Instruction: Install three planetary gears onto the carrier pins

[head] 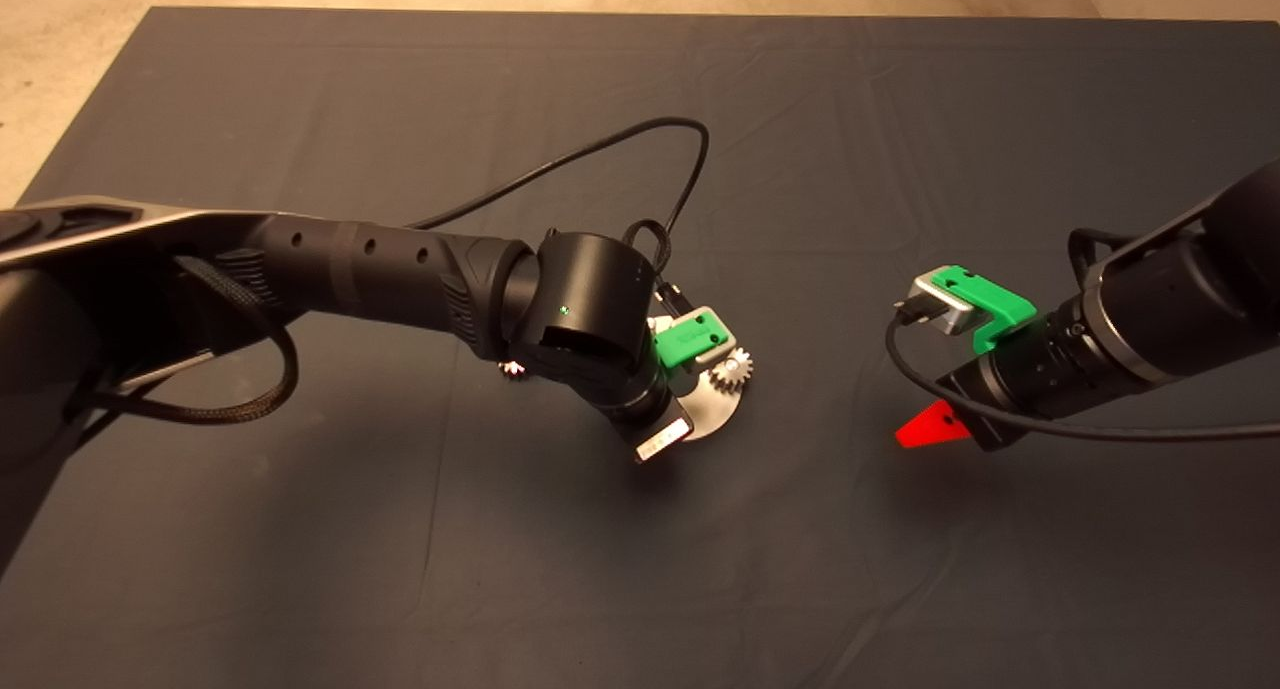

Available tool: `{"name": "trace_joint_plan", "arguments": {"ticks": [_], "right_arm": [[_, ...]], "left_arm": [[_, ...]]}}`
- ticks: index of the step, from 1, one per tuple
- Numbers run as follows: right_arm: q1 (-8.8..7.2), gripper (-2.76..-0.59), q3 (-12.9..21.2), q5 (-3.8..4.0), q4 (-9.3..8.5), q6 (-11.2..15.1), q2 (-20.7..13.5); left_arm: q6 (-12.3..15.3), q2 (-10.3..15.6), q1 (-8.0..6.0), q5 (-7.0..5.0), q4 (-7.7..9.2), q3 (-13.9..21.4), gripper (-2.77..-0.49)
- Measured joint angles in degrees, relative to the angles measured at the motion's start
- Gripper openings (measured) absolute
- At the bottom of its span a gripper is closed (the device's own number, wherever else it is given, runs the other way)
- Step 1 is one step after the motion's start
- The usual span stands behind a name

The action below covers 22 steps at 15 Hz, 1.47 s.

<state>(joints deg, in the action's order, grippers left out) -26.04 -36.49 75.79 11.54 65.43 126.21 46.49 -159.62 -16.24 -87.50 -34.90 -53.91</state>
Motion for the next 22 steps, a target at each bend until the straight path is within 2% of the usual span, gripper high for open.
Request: {"name": "trace_joint_plan", "arguments": {"ticks": [15, 17, 20, 22], "right_arm": [[0.0, -1.89, -0.02, -0.05, 0.0, 0.0, 0.02], [0.0, -1.89, -0.02, 0.0, 0.0, 0.0, 0.02], [0.02, -1.89, -0.06, 0.1, 0.0, 0.0, 0.0], [0.0, -1.89, -0.06, 0.06, 0.0, 0.0, 0.02]], "left_arm": [[0.44, -0.22, 0.21, 0.02, -0.23, -0.04, -2.67], [0.52, -0.22, 0.41, 0.1, -0.6, -0.02, -2.67], [0.57, -0.09, 2.07, 0.24, -1.97, -0.52, -2.67], [0.57, -0.07, 2.22, 0.27, -1.92, -0.52, -2.67]]}}
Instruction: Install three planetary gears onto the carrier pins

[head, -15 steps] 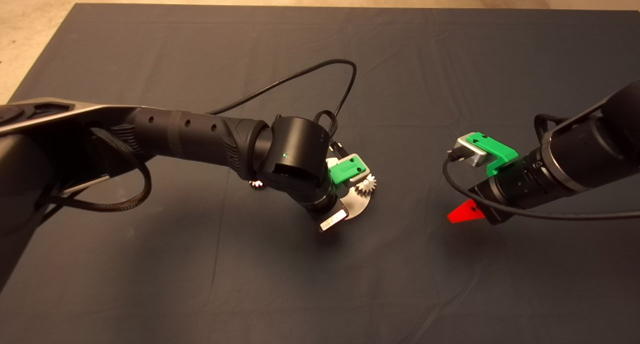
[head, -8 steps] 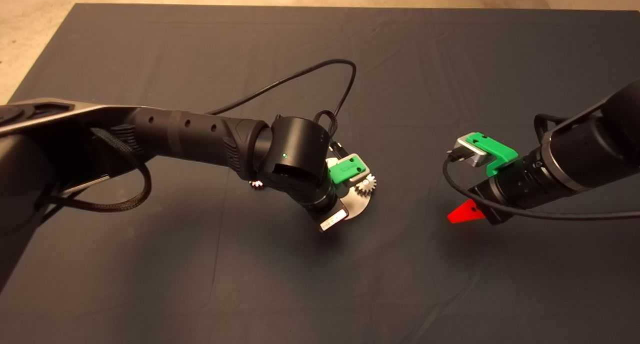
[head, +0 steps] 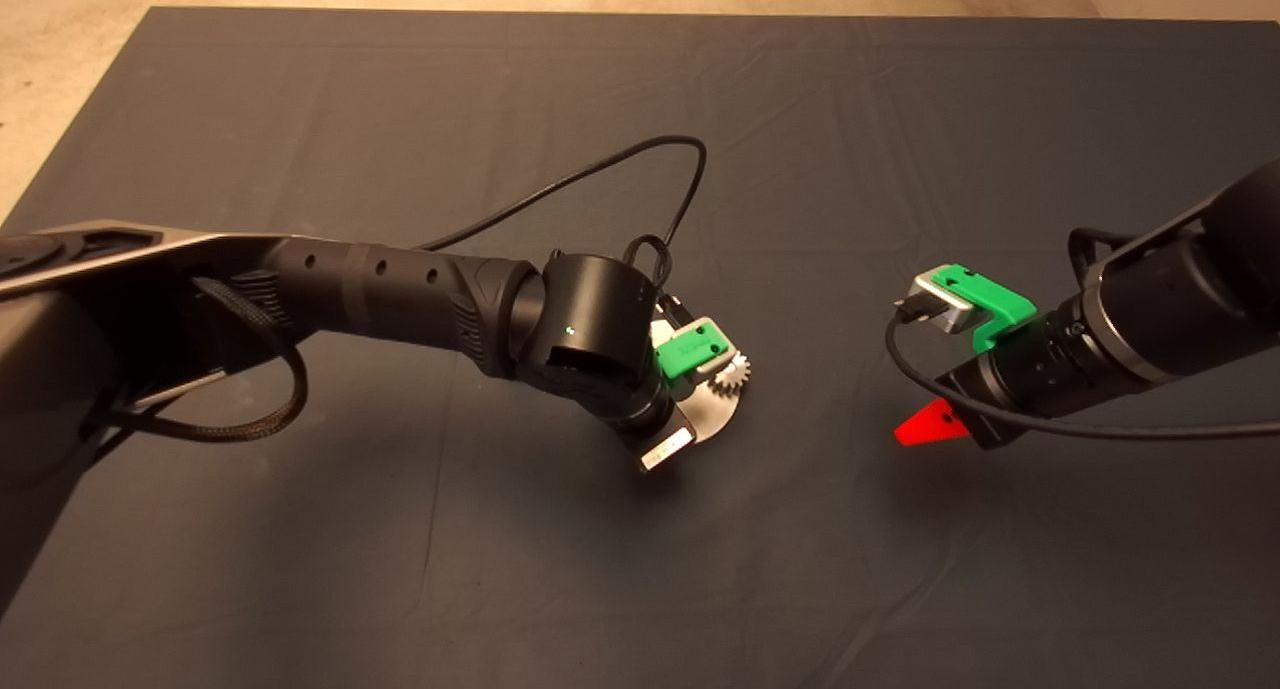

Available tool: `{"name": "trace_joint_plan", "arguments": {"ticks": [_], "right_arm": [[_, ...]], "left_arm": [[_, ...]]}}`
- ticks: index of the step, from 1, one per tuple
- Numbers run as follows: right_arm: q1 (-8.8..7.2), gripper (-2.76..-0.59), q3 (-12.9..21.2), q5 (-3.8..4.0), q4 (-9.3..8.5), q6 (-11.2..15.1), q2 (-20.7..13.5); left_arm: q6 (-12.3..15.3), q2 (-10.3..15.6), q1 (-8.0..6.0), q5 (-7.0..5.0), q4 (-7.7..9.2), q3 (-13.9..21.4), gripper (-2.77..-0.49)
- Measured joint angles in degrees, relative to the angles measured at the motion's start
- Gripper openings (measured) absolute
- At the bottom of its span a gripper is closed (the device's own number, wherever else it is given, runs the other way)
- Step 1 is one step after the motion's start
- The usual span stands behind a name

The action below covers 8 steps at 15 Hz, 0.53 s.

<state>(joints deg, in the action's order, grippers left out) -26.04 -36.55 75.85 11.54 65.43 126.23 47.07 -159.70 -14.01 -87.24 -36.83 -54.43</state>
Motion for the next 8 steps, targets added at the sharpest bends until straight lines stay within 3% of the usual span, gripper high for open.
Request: {"name": "trace_joint_plan", "arguments": {"ticks": [8], "right_arm": [[0.0, -1.89, 0.0, 0.0, 0.0, -0.02, -0.01]], "left_arm": [[-0.02, 0.0, 0.02, -0.06, -0.27, 0.0, -2.67]]}}
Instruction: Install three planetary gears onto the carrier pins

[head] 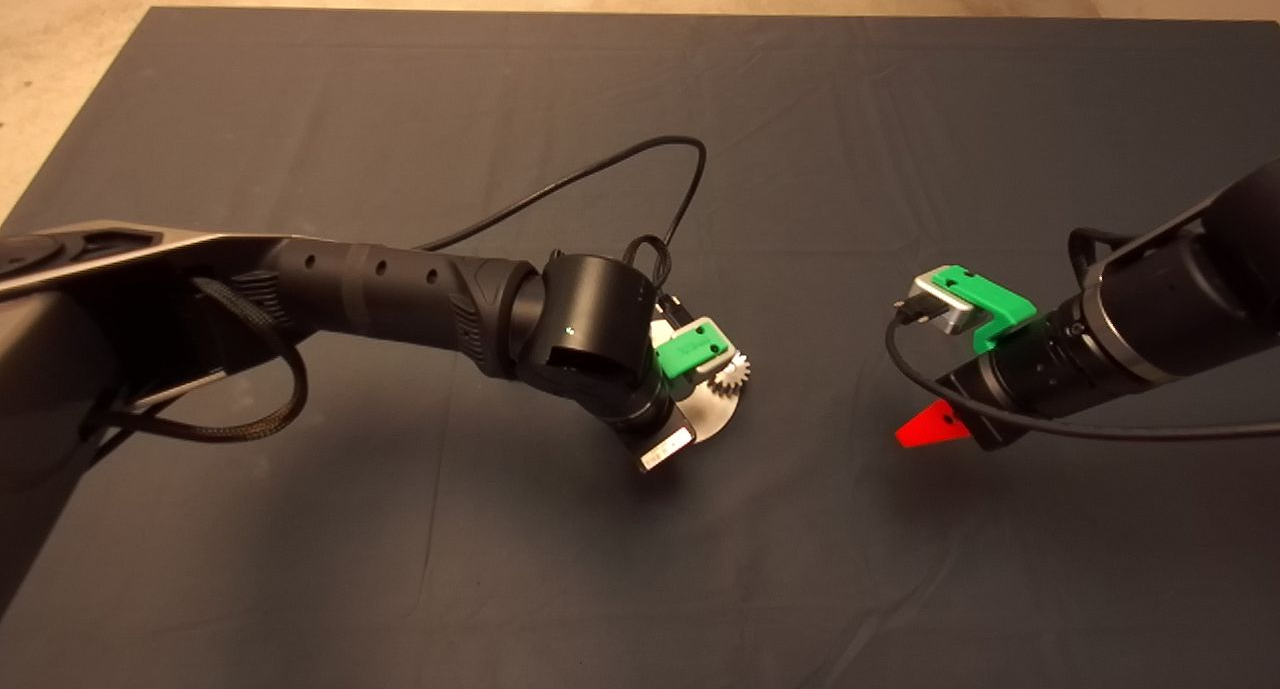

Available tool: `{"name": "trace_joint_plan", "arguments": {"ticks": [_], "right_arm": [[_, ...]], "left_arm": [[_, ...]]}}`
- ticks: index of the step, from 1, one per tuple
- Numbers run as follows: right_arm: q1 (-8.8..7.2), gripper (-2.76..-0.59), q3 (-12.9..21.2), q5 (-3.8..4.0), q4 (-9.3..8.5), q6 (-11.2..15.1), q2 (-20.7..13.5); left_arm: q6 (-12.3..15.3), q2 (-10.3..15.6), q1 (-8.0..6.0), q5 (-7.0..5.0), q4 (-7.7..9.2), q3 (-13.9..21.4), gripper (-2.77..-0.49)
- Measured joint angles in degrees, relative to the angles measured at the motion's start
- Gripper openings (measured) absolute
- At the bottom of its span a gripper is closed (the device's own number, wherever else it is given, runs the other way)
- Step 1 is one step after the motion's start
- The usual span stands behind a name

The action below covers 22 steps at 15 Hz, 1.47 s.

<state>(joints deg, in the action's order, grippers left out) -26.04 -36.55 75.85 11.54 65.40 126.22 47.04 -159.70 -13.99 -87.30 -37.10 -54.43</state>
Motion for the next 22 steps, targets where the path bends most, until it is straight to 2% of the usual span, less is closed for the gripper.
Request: {"name": "trace_joint_plan", "arguments": {"ticks": [11, 18, 22], "right_arm": [[0.0, -1.89, 0.0, 0.0, 0.0, 0.0, -0.01], [0.0, -1.89, -0.02, 0.0, 0.0, 0.0, 0.0], [0.0, -1.89, -0.02, 0.0, 0.0, 0.0, 0.01]], "left_arm": [[0.0, 0.0, 0.01, 0.0, -0.23, 0.02, -2.63], [0.0, 0.0, 0.05, 0.01, -0.24, 0.02, -2.32], [0.02, 0.0, 0.0, -0.05, -0.57, 0.02, -2.02]]}}
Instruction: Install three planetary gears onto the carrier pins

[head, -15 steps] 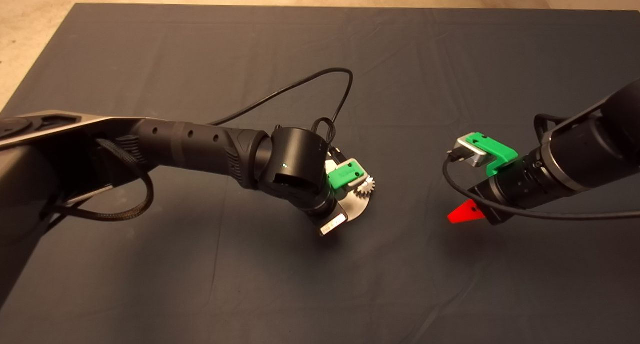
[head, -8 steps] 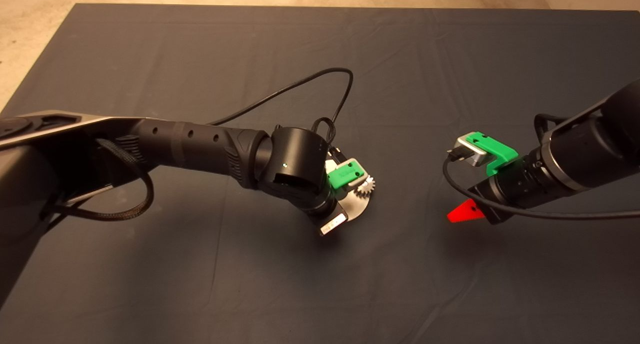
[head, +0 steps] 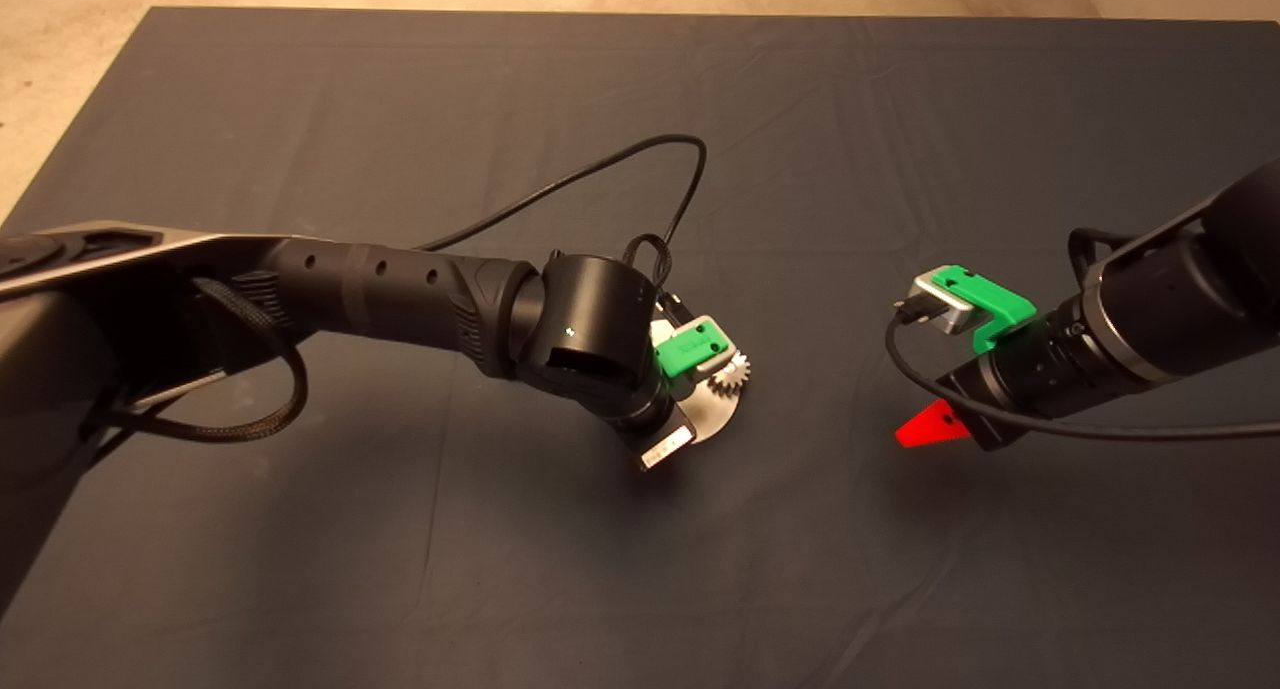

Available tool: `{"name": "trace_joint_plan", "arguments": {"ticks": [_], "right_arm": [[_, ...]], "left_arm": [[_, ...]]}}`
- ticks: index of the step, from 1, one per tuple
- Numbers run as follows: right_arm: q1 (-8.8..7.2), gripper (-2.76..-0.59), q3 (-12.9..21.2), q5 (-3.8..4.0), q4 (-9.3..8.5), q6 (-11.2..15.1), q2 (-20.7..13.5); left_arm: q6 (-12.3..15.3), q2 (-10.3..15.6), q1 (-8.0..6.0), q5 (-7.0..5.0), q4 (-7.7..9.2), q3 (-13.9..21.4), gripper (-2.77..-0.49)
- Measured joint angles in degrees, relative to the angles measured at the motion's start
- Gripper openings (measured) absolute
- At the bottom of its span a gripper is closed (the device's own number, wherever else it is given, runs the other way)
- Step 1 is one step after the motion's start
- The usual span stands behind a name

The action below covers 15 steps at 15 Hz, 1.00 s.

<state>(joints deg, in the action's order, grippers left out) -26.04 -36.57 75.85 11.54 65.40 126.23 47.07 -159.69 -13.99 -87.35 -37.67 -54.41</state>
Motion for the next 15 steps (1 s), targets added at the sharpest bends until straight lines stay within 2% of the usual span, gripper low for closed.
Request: {"name": "trace_joint_plan", "arguments": {"ticks": [4, 6, 8, 10, 11, 13, 14, 15], "right_arm": [[0.0, -1.89, 0.0, 0.0, 0.0, 0.0, 0.0], [0.02, -1.89, 0.0, 0.0, 0.0, 0.0, 0.0], [0.0, -1.89, 0.0, -0.05, 0.0, 0.0, 0.0], [0.0, -1.89, 0.0, -0.06, 0.0, 0.0, 0.01], [0.0, -1.89, 0.0, -0.05, 0.0, 0.0, 0.0], [0.0, -1.89, 0.0, -0.06, 0.0, 0.01, 0.14], [0.0, -1.89, 0.0, -0.16, 0.0, 0.02, 0.28], [0.0, -1.89, 0.0, -0.39, 0.0, 0.02, 0.41]], "left_arm": [[0.0, 0.01, 0.02, 0.0, -0.09, 0.0, -1.76], [0.0, 0.18, 0.02, 0.02, -0.09, 0.28, -1.76], [-0.02, 1.51, 0.0, 0.02, -0.06, 1.8, -1.76], [-0.02, 4.3, -0.04, 0.13, 0.0, 3.29, -1.76], [-0.05, 6.43, -0.37, 0.16, 0.35, 3.89, -1.76], [-0.74, 10.62, -2.84, -0.17, 1.27, 4.06, -1.76], [-1.6, 11.93, -4.07, -0.48, 1.45, 4.08, -1.76], [-2.62, 12.42, -4.61, -0.57, 1.67, 4.19, -1.76]]}}
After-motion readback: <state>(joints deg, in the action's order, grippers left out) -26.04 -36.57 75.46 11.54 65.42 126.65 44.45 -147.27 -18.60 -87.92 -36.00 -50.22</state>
